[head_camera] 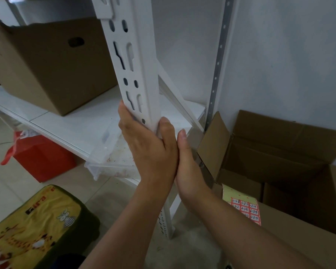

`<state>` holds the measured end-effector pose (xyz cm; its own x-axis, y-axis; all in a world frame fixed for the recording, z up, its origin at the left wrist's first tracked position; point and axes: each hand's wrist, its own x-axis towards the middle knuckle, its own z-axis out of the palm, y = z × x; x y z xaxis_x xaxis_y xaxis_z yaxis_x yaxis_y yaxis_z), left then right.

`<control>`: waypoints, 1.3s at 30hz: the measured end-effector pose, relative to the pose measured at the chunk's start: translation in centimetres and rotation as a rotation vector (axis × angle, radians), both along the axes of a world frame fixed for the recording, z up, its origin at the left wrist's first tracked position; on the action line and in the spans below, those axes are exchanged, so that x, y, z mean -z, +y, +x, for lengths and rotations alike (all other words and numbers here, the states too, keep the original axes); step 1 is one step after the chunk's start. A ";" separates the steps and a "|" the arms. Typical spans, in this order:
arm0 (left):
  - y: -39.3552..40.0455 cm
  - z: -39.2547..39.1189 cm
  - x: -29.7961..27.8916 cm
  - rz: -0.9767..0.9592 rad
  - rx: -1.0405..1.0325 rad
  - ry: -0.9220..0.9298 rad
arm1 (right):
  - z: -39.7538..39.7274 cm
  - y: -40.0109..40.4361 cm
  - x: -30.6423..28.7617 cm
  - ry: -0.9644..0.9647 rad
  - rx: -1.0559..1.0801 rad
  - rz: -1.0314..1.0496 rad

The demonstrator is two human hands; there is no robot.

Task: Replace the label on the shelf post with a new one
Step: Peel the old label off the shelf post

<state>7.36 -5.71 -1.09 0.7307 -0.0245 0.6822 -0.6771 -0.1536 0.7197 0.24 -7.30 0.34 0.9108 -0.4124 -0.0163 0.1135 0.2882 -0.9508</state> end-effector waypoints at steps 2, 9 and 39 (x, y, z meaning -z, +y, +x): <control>0.0 0.0 -0.1 -0.003 0.005 0.005 | 0.0 0.0 0.0 -0.001 -0.008 -0.003; 0.1 -0.3 -0.4 0.023 -0.015 0.017 | -0.1 -0.3 0.0 0.019 -0.003 -0.022; 0.0 -0.5 -0.3 0.038 -0.033 0.015 | 0.0 -0.1 0.0 0.015 0.009 -0.022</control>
